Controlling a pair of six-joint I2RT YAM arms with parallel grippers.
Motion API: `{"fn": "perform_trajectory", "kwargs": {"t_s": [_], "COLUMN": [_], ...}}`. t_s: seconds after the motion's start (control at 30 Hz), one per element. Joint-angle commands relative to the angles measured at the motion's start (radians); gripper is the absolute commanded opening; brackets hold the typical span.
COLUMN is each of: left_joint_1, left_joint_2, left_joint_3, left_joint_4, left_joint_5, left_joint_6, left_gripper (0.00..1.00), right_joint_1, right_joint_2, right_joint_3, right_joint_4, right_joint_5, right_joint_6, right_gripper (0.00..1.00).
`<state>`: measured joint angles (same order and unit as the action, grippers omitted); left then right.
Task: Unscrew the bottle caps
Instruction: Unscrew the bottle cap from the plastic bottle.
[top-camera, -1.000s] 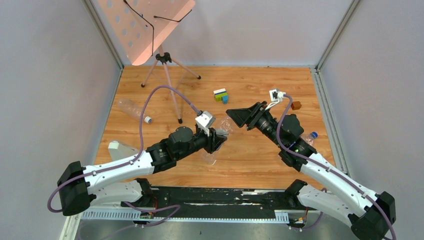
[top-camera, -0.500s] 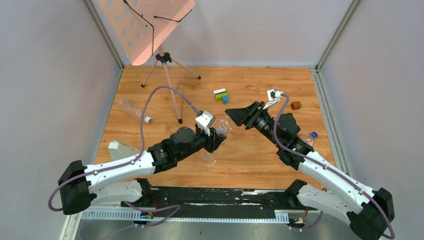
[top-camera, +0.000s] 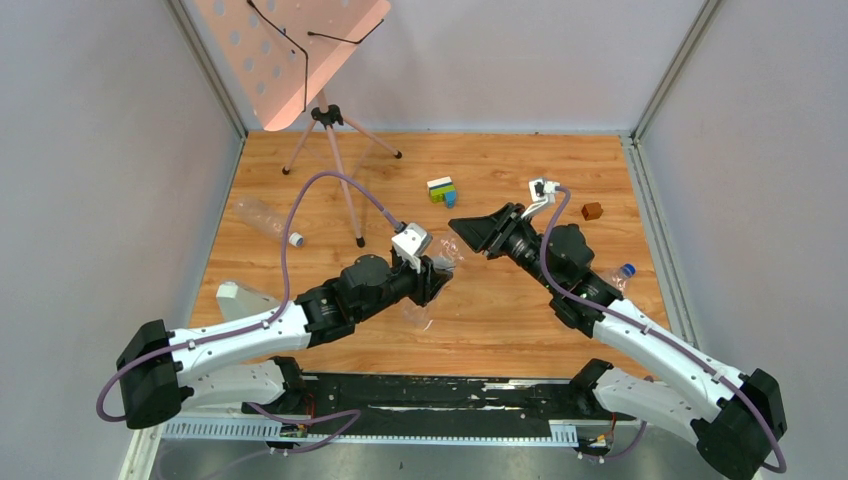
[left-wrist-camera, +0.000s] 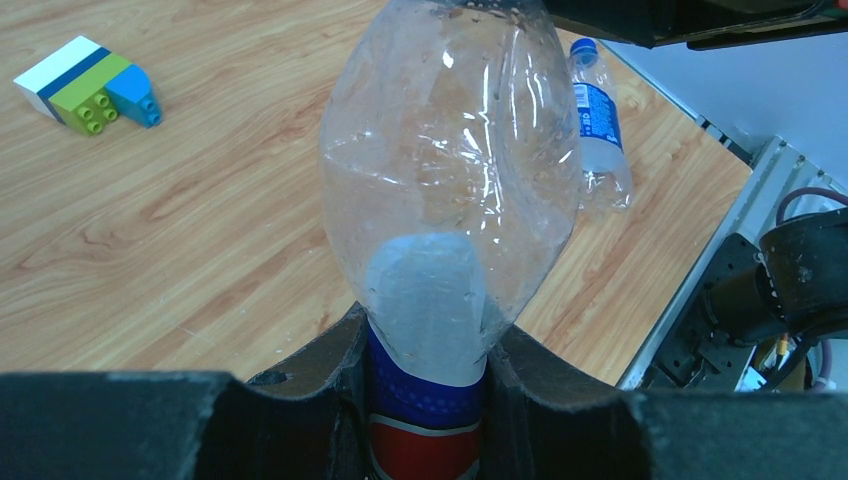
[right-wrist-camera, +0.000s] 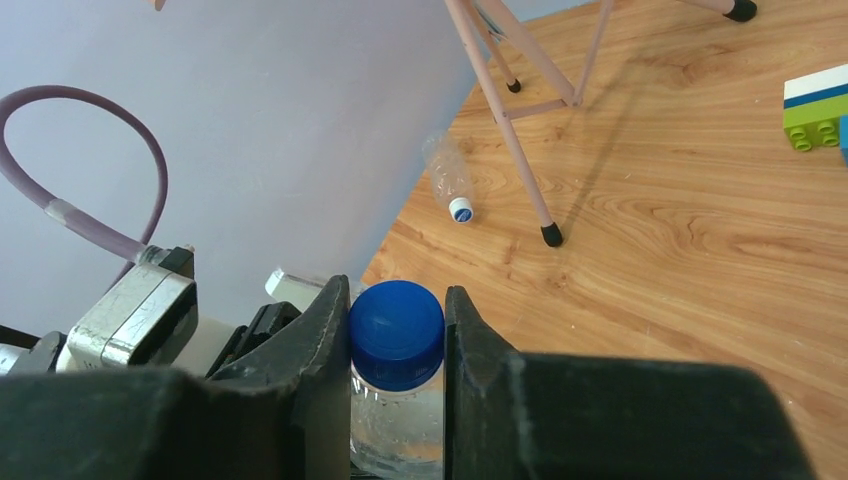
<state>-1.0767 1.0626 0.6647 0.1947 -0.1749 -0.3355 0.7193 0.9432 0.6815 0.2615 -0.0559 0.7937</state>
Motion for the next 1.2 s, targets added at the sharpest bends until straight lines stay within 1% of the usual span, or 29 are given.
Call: {"fn": "perform_trajectory", "kwargs": {"t_s": [0.0, 0.1, 0.2, 0.23, 0.27, 0.33, 0.4, 0.5, 0.57, 0.63, 0.7, 0.73, 0.8, 0.87, 0.93, 1.0, 1.07, 1.1, 1.17], "left_joint_1": [-0.006, -0.006, 0.008, 0.018, 0.050, 0.102, 0.145, 0.179, 0.188, 0.192, 0.197, 0.197, 0.198, 0.201, 0.207, 0.216, 0.229, 0.237, 0.249], "left_joint_2": [-0.001, -0.001, -0.008, -0.014, -0.017, -0.027, -0.039, -0.046, -0.046, -0.041, -0.029, -0.025, -0.006, 0.006, 0.022, 0.051, 0.095, 0.111, 0.165], "left_joint_3": [0.021, 0.000, -0.046, -0.058, -0.087, -0.134, -0.179, -0.215, -0.223, -0.228, -0.225, -0.220, -0.215, -0.206, -0.198, -0.190, -0.189, -0.189, -0.182], "left_joint_4": [0.051, 0.076, 0.150, 0.170, 0.222, 0.302, 0.387, 0.488, 0.548, 0.598, 0.643, 0.654, 0.694, 0.724, 0.762, 0.817, 0.933, 1.030, 1.140], "left_joint_5": [0.000, 0.033, 0.086, 0.136, 0.172, 0.313, 0.390, 0.482, 0.529, 0.574, 0.623, 0.654, 0.690, 0.730, 0.776, 0.837, 0.891, 0.906, 0.964], "left_joint_6": [0.015, 0.006, -0.009, -0.033, -0.050, -0.111, -0.175, -0.210, -0.221, -0.229, -0.242, -0.251, -0.266, -0.279, -0.299, -0.337, -0.411, -0.464, -0.540], "left_gripper": [0.00, 0.00, 0.00, 0.00, 0.00, 0.00, 0.00, 0.00, 0.00, 0.00, 0.00, 0.00, 0.00, 0.00, 0.00, 0.00, 0.00, 0.00, 0.00], "right_joint_1": [0.006, -0.003, -0.040, -0.061, -0.083, -0.123, -0.149, -0.177, -0.181, -0.181, -0.181, -0.181, -0.181, -0.182, -0.184, -0.183, -0.182, -0.182, -0.182], "right_joint_2": [-0.004, -0.017, -0.036, -0.040, -0.045, -0.059, -0.069, -0.037, 0.000, 0.023, 0.029, 0.027, -0.002, -0.034, -0.051, -0.047, -0.033, -0.022, -0.008], "right_joint_3": [0.026, 0.012, -0.024, -0.042, -0.060, -0.095, -0.109, -0.106, -0.098, -0.070, -0.055, -0.048, -0.044, -0.048, -0.047, -0.043, -0.033, -0.027, -0.014], "right_joint_4": [0.069, 0.133, 0.270, 0.319, 0.380, 0.535, 0.629, 0.826, 0.944, 0.962, 0.950, 0.927, 0.807, 0.726, 0.691, 0.706, 0.764, 0.802, 0.860], "right_joint_5": [-0.029, -0.083, -0.227, -0.292, -0.352, -0.470, -0.559, -0.749, -0.833, -0.920, -0.967, -0.980, -0.972, -0.959, -0.963, -0.989, -1.032, -1.072, -1.114], "right_joint_6": [-0.003, 0.010, 0.049, 0.069, 0.100, 0.153, 0.171, 0.260, 0.315, 0.306, 0.284, 0.262, 0.181, 0.122, 0.094, 0.100, 0.133, 0.157, 0.206], "right_gripper": [0.01, 0.00, 0.00, 0.00, 0.00, 0.00, 0.00, 0.00, 0.00, 0.00, 0.00, 0.00, 0.00, 0.00, 0.00, 0.00, 0.00, 0.00, 0.00]}}
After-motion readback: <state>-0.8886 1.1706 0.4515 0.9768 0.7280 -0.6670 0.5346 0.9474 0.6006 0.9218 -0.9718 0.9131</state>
